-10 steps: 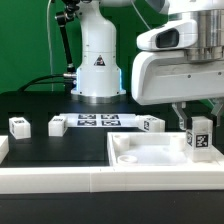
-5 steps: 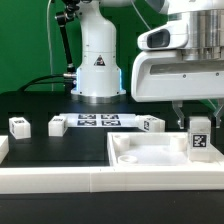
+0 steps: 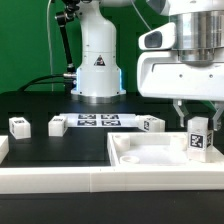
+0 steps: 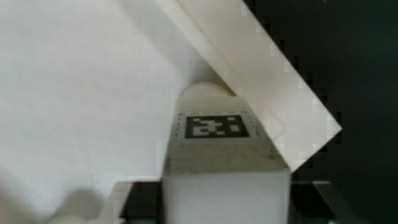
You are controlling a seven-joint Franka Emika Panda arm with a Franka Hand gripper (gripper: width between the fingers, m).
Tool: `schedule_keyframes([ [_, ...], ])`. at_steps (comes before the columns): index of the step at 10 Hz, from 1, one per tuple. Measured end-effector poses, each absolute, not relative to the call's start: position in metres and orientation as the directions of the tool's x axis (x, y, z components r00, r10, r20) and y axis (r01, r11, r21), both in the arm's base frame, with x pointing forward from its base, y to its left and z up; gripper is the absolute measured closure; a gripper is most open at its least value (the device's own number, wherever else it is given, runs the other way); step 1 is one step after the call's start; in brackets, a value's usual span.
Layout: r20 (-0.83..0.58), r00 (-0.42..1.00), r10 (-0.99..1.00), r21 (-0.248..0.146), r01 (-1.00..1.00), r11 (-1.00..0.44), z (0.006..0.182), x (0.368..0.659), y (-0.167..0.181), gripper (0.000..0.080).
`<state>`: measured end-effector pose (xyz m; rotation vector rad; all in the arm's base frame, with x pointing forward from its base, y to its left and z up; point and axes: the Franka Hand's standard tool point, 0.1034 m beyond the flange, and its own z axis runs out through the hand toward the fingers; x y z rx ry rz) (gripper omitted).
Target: Assemble square table
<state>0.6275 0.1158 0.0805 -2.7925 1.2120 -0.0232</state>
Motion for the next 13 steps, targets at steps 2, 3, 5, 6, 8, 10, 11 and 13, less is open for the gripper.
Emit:
schedule_keyframes([
  [2, -0.042, 0.472, -0.88, -0.082, -0.88, -0.468, 0.0805, 0.6256, 0.1214, 0.0509],
  [3, -0.046, 0.389, -0.92, -0.078, -0.92, -0.385, 0.0808, 0.6255, 0.1223, 0.0509],
  [5, -0.063, 0.334, -0.94, -0.081, -0.941, -0.329, 0.0806, 0.6262, 0.1206, 0.0509],
  [6, -0.073, 0.267, -0.961, -0.077, -0.962, -0.261, 0.0807, 0.626, 0.122, 0.0509],
  [8, -0.072, 0.275, -0.959, -0.078, -0.96, -0.269, 0.0804, 0.6258, 0.1225, 0.0299],
  [10, -0.064, 0.387, -0.92, -0.083, -0.921, -0.382, 0.0807, 0.626, 0.1212, 0.0192],
  [11, -0.055, 0.479, -0.876, -0.089, -0.877, -0.473, 0.0815, 0.6267, 0.1211, 0.0162],
  [13, -0.045, 0.573, -0.819, -0.095, -0.818, -0.567, 0.0811, 0.6266, 0.1211, 0.0154],
])
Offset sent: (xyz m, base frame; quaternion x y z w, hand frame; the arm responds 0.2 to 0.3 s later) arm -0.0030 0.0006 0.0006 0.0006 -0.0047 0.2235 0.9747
